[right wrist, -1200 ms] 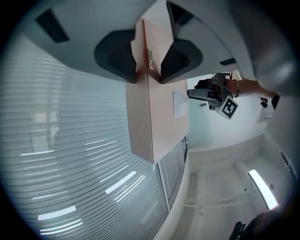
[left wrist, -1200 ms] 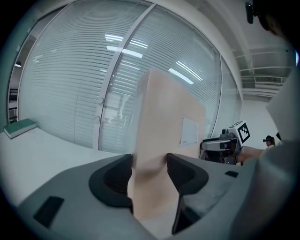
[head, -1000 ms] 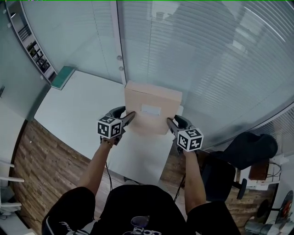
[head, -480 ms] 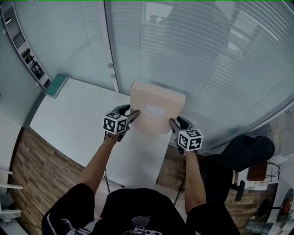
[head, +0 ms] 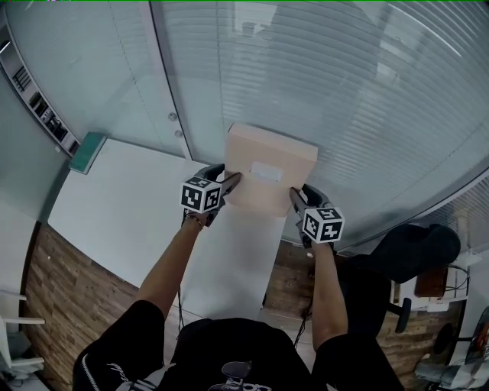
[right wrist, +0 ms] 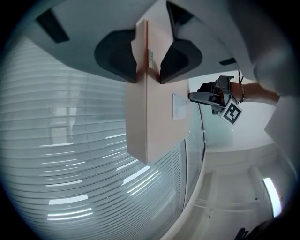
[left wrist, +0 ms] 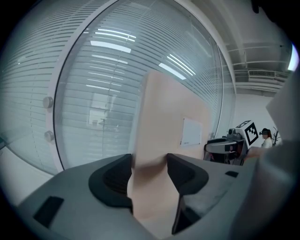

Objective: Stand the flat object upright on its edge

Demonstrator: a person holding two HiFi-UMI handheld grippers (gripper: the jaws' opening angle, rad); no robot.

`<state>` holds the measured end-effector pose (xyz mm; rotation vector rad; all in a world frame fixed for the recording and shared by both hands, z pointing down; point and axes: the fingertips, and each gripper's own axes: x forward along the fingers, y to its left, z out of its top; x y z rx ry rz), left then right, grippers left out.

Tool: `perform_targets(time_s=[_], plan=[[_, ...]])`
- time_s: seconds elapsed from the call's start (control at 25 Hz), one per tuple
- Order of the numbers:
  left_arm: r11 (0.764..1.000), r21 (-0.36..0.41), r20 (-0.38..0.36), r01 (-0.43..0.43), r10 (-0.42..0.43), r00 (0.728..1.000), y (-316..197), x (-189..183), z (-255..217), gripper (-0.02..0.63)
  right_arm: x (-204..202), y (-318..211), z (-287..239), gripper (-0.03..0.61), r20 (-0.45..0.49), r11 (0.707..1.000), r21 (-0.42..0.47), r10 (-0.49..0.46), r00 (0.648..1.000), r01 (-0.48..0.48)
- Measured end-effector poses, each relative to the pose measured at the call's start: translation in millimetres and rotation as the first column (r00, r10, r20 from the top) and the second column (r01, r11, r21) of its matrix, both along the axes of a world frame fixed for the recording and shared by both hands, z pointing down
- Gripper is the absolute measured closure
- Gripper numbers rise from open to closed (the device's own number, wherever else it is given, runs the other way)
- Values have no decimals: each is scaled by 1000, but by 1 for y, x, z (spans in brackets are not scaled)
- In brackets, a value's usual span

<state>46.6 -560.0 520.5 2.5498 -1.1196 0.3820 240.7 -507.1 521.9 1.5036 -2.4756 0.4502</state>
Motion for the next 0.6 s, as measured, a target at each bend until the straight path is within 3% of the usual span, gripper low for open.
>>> perform_targets(time_s=[0.6], plan=[[1000, 16, 13, -10, 10, 1000, -60, 12, 7, 359, 11, -60, 4, 405, -35, 999, 10, 48, 998, -47]])
